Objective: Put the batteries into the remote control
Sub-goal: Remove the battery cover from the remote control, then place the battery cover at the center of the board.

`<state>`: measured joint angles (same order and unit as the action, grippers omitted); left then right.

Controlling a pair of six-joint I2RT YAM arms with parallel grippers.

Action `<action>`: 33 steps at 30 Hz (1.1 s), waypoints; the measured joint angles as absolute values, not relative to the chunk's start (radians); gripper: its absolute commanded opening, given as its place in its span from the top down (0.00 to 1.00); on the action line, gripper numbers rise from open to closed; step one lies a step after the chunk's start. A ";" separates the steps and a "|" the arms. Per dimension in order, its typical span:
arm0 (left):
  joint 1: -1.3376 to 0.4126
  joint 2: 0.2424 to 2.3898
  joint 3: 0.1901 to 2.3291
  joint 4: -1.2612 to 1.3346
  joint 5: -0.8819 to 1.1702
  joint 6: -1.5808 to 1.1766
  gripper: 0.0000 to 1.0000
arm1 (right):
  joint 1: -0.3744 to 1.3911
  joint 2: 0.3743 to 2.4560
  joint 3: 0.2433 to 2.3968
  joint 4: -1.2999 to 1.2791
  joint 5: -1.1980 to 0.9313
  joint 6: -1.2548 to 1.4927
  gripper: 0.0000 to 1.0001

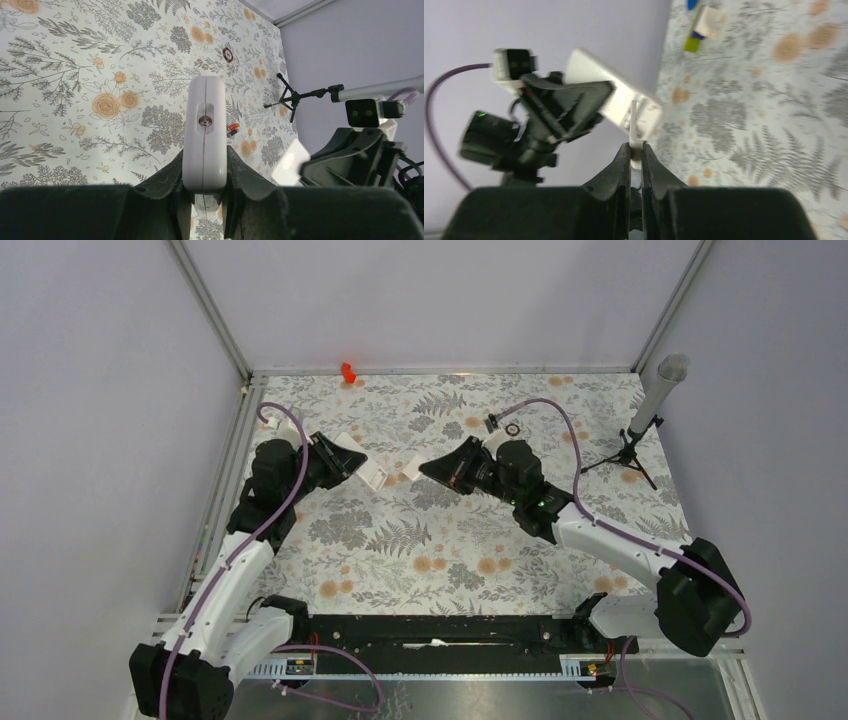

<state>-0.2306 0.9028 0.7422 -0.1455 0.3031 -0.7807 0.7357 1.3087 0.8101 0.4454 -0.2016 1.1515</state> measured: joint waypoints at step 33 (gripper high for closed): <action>-0.231 0.831 0.742 -0.157 0.309 -0.730 0.99 | 0.582 1.406 0.571 -0.016 -0.074 0.950 0.48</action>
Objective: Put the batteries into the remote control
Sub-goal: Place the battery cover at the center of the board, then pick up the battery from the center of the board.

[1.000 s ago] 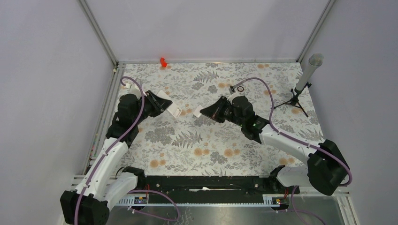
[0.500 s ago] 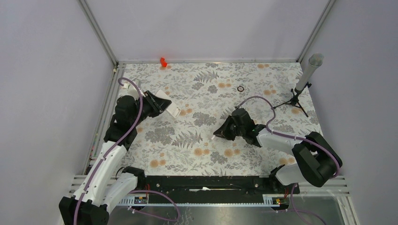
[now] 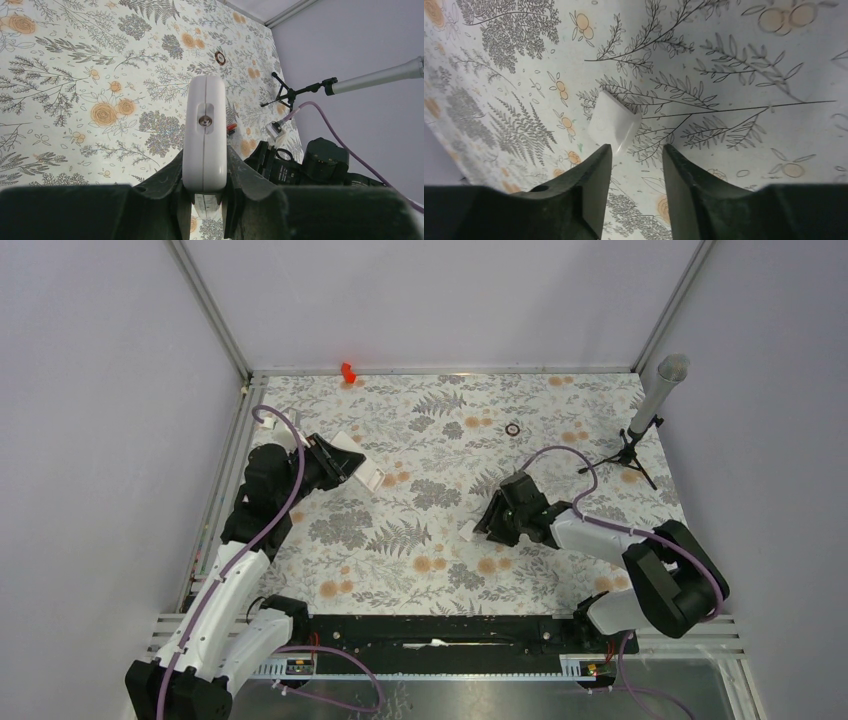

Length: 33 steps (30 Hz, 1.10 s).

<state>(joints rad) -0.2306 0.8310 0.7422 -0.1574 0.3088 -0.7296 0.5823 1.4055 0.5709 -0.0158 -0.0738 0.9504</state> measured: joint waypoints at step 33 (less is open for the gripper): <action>-0.231 0.807 0.742 -0.186 0.307 -0.712 0.94 | 0.416 1.653 0.899 -0.261 0.296 0.774 0.52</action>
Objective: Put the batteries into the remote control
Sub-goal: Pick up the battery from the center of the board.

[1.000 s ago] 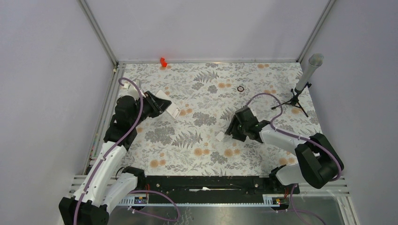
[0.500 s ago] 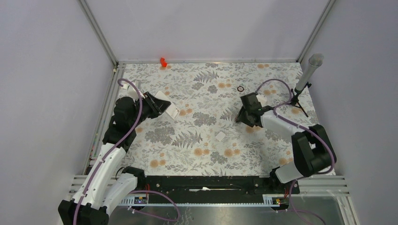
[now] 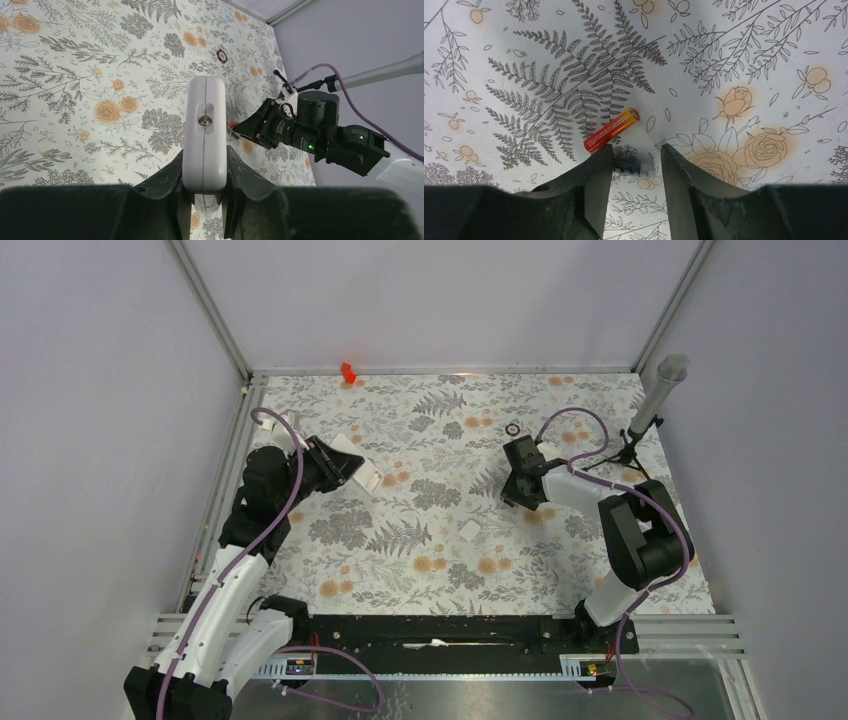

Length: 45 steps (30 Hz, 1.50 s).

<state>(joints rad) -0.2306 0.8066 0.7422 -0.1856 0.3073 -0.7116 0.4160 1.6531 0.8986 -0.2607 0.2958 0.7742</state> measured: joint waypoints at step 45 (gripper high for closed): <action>-0.231 0.807 0.742 -0.185 0.309 -0.712 1.00 | 0.416 1.652 0.940 -0.317 0.215 0.561 0.62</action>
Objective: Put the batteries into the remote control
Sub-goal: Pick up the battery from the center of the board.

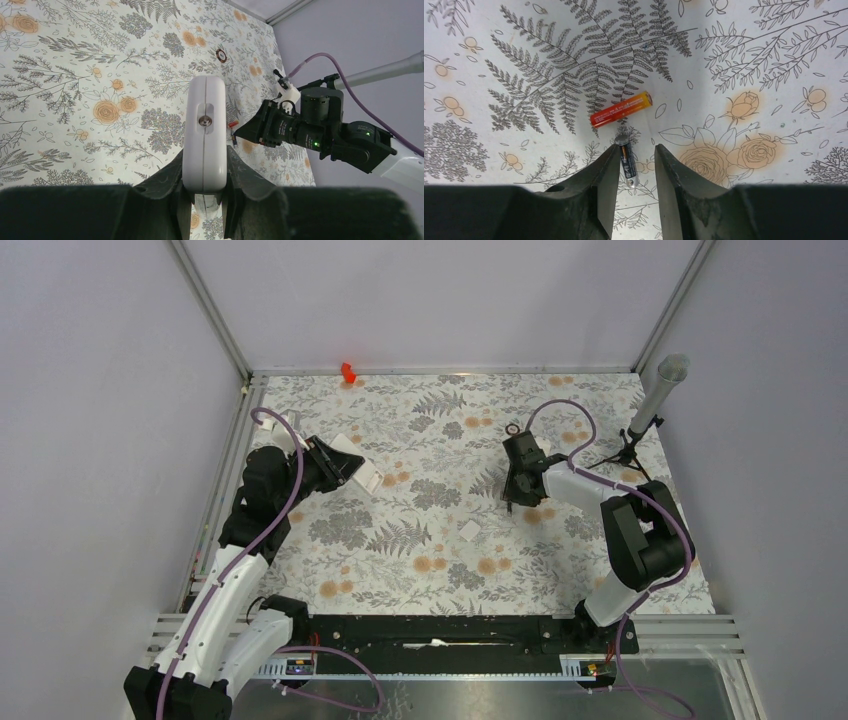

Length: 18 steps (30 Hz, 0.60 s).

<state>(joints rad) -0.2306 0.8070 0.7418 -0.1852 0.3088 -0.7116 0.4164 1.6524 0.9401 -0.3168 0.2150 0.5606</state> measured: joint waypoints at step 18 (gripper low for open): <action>-0.231 0.808 0.726 -0.140 0.344 -0.715 1.00 | 0.466 1.722 0.994 -0.383 0.215 0.496 0.83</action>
